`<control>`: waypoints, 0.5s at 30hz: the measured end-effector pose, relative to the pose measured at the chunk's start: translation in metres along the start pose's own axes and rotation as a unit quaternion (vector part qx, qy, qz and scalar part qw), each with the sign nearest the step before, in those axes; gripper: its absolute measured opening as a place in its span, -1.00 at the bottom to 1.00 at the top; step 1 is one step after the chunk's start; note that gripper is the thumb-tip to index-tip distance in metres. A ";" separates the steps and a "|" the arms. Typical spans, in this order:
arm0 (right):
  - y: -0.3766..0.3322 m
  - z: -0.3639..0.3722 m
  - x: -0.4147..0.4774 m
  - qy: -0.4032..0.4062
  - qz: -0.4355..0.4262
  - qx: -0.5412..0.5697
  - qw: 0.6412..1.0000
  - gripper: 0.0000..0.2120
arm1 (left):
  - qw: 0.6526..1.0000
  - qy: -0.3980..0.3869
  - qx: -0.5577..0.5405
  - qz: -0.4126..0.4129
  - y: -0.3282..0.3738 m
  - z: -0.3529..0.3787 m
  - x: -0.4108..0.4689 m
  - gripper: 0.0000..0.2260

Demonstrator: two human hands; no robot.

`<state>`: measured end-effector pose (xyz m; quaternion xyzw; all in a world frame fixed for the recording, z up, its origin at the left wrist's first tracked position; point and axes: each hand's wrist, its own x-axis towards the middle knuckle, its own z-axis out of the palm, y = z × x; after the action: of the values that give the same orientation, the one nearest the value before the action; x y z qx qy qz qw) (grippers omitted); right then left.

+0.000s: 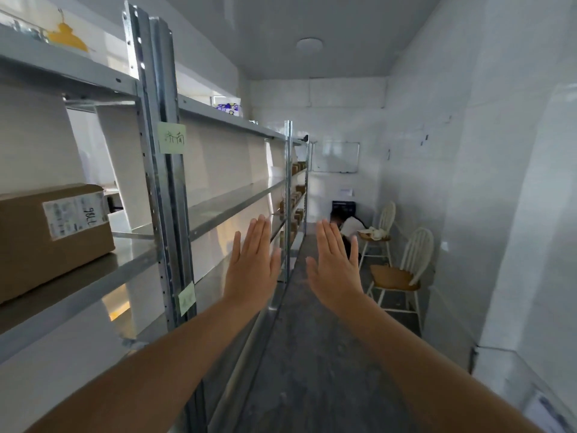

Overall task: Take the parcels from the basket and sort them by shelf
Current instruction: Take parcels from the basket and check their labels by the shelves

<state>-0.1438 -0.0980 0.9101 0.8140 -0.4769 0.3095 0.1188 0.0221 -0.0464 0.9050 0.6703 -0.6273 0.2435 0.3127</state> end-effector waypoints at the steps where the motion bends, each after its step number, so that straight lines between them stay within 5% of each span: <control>1: -0.005 0.007 0.003 -0.006 0.004 -0.004 1.000 -0.35 | 1.000 -0.007 -0.001 0.004 -0.008 0.006 0.001 -0.47; 15: -0.012 0.063 0.041 -0.015 0.041 -0.034 0.998 -0.34 | 0.997 -0.027 -0.052 0.040 -0.059 0.068 0.025 -0.43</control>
<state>-0.0944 -0.1521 0.8873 0.7939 -0.5216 0.2855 0.1271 0.0783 -0.1122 0.8694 0.6339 -0.6739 0.2048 0.3195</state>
